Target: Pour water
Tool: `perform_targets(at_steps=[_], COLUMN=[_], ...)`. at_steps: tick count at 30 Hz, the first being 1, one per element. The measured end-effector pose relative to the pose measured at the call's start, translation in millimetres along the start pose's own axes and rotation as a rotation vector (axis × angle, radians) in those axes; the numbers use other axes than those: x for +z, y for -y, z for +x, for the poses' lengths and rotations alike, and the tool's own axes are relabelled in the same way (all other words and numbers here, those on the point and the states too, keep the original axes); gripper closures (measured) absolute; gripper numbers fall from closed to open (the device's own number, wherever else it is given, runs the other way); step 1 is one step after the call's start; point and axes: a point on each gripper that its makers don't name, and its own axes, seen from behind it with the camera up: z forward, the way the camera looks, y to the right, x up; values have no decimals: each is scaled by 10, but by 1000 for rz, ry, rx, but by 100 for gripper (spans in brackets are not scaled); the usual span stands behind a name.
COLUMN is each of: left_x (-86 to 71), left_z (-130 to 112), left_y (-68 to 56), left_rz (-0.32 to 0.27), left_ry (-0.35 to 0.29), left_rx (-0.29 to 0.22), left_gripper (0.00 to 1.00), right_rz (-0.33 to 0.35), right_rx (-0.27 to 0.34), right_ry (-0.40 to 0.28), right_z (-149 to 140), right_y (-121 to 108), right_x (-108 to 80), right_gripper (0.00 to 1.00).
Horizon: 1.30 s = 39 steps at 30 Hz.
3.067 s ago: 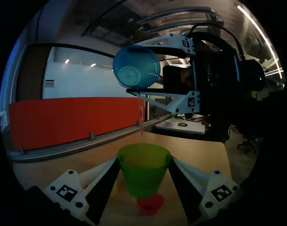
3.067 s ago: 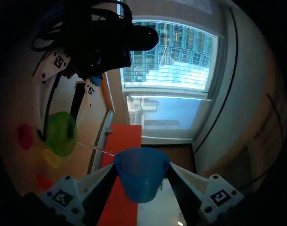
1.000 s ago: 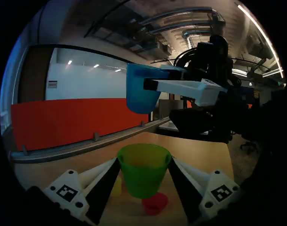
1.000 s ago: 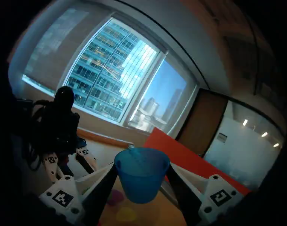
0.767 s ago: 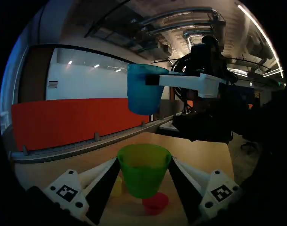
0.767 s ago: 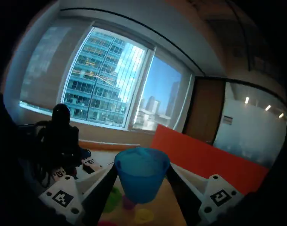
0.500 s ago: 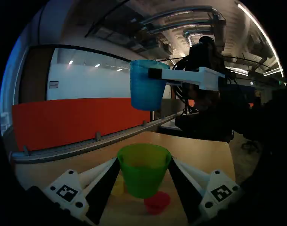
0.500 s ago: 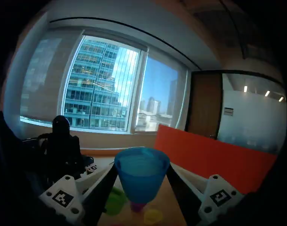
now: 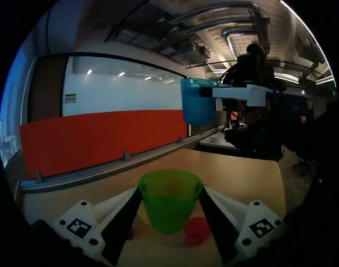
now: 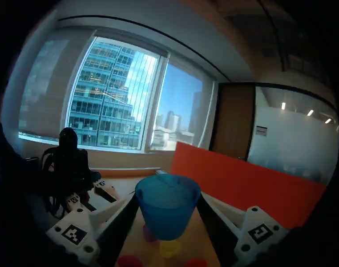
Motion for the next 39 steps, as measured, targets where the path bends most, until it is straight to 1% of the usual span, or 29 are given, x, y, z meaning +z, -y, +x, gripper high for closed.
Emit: perform_targets(at_steps=[6,9,15,21,27,39], left_x=[-49,-64,-67,-36,0,80], left_z=[-91,-134,-193,-308,-435,-722], left_y=[128,162,191,223,216,231], left_rz=[30,40,47,48,36,15], left_ry=[24,37,63,101,149,250], left_rx=[0,7,20,22,33,36], left_gripper=[13,13,13,13,13,13], right_rz=[-39,-53,-62,-61,-44,-13], right_rx=[10,18,34,40,61,90], right_ry=[18,25,38,59,86,143], right_z=[-171,-243,-370,-549,-747,-1100], right_y=[-151,-208,-257,-270,-253,-246], right_x=[-160,-220,-289,-308,-295,-266], right_gripper=[10,10,10,10,10,9])
